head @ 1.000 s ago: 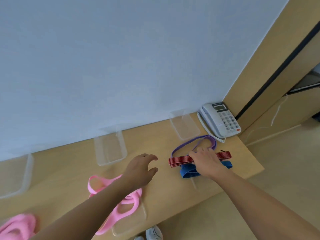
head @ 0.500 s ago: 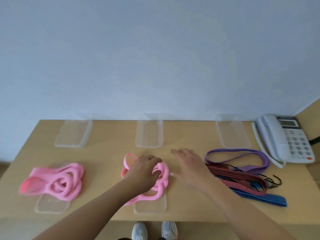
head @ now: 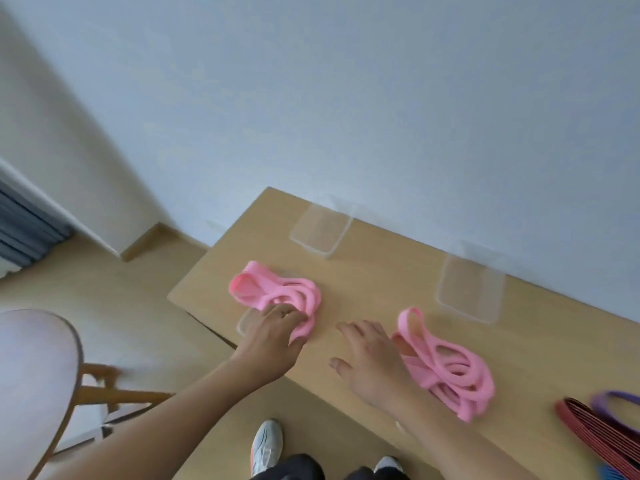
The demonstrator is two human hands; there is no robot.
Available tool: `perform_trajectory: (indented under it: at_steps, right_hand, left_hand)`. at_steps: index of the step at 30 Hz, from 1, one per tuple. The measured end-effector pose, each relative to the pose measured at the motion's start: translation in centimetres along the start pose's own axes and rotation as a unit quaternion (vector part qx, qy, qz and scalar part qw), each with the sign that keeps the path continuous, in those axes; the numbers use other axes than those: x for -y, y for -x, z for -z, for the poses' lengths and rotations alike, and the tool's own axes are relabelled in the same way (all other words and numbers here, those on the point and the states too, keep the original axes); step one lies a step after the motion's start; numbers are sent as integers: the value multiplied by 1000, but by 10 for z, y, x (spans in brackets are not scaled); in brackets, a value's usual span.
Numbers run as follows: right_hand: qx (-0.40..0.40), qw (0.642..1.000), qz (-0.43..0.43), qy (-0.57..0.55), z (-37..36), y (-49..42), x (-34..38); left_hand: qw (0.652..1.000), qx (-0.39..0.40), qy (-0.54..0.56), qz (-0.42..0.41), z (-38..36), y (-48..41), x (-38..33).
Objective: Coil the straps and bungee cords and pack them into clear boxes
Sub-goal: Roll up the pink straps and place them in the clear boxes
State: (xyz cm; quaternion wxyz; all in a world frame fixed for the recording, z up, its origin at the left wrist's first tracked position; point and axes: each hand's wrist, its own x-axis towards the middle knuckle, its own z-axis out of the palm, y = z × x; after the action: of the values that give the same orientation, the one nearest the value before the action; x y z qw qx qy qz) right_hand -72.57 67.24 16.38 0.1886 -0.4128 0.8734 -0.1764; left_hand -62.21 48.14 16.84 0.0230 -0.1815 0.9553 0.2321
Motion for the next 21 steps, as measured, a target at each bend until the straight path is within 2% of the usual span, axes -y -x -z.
perform_trajectory:
  at_steps: [3, 5, 8, 13, 18, 21]
  right_hand:
    - [-16, 1000, -21, -14, -14, -33, 38]
    - [-41, 997, -68, -20, -18, -56, 64]
    - [-56, 987, -151, 28, -21, -90, 93]
    - [-51, 971, -219, 79, -27, -120, 114]
    - [-79, 977, -194, -29, -23, -122, 126]
    - [-139, 966, -171, -138, -4, -126, 130]
  left_hand:
    - [1000, -5, 21, 2, 14, 4, 43]
    - [999, -9, 34, -4, 24, 2, 65]
    - [999, 4, 45, -6, 36, -8, 95]
    - [997, 22, 61, -37, 54, -32, 129]
    - [992, 88, 55, -75, 74, -62, 125]
    - [982, 141, 83, -91, 92, -80, 109]
